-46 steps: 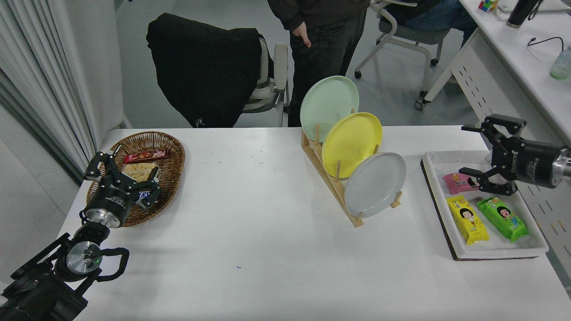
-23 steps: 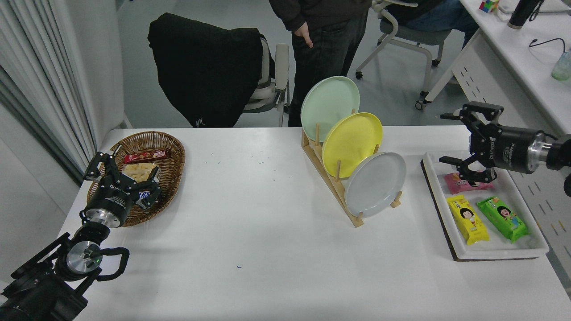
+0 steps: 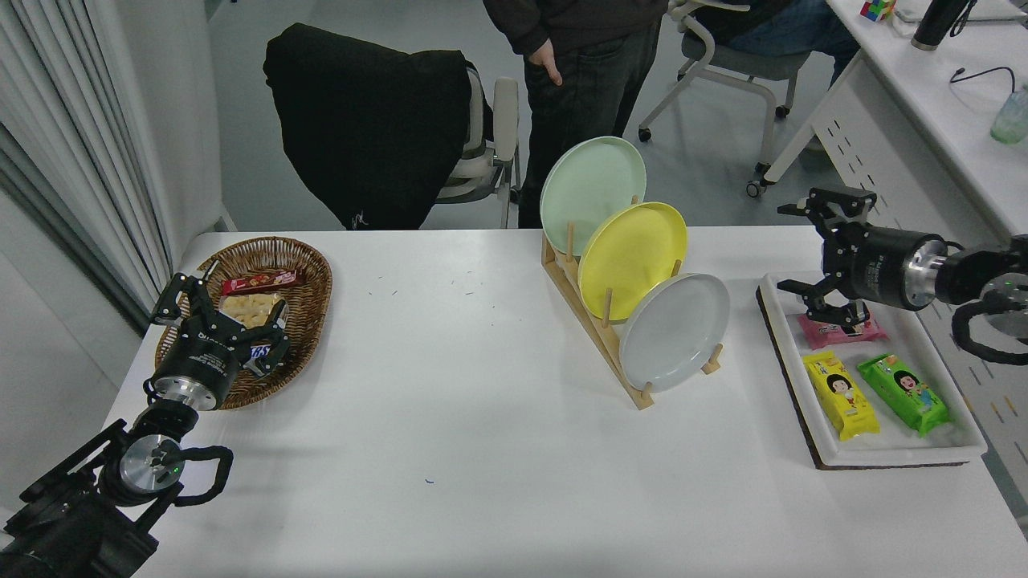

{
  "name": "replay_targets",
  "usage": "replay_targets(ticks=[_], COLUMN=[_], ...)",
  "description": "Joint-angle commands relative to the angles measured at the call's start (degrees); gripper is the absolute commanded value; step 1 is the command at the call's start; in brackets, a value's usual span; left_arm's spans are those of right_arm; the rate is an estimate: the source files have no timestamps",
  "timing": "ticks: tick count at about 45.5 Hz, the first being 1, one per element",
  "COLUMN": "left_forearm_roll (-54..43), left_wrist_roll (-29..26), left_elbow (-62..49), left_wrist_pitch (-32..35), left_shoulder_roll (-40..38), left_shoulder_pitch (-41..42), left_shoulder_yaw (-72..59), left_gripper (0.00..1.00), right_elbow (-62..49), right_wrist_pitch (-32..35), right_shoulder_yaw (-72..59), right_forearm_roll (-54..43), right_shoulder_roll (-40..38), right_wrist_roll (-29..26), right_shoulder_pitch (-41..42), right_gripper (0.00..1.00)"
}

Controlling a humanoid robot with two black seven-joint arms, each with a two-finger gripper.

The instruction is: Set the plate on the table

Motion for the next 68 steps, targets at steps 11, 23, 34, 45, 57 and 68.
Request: replay_targets(ticks=[11, 23, 34, 45, 57, 68], left_forearm_roll=[0.00, 0.00, 0.00, 0.00, 0.00, 0.00], left_wrist_roll=[0.00, 0.00, 0.00, 0.00, 0.00, 0.00], left_elbow=[-0.02, 0.07, 0.07, -0.02, -0.02, -0.02], left_wrist_pitch=[0.03, 0.03, 0.03, 0.03, 0.03, -0.06], left_shoulder_roll=[0.00, 0.00, 0.00, 0.00, 0.00, 0.00], left_shoulder_pitch=[0.00, 0.00, 0.00, 0.00, 0.00, 0.00], left_shoulder_yaw=[0.00, 0.00, 0.00, 0.00, 0.00, 0.00], left_gripper=[0.98, 0.98, 0.98, 0.98, 0.98, 0.98], right_elbow=[2.28, 2.46, 2.37, 2.46, 2.55, 4.03], right_wrist_pitch=[-1.30, -2.00, -4.81, -8.15, -8.94, -8.94], right_shoulder_yaw=[-6.34, -9.68, -11.79, -11.79, -11.36, -10.56], right_forearm_roll=[5.34, 10.97, 14.13, 15.02, 15.02, 16.59], right_shoulder_roll=[8.56, 9.18, 9.97, 10.14, 11.90, 13.39], right_wrist_roll=[-0.05, -0.40, -0.40, -0.40, -0.40, -0.40], right_shoulder_pitch=[3.80, 6.00, 6.79, 7.05, 7.14, 7.14], right_gripper=[1.00, 1.00, 1.00, 1.00, 0.98, 0.98])
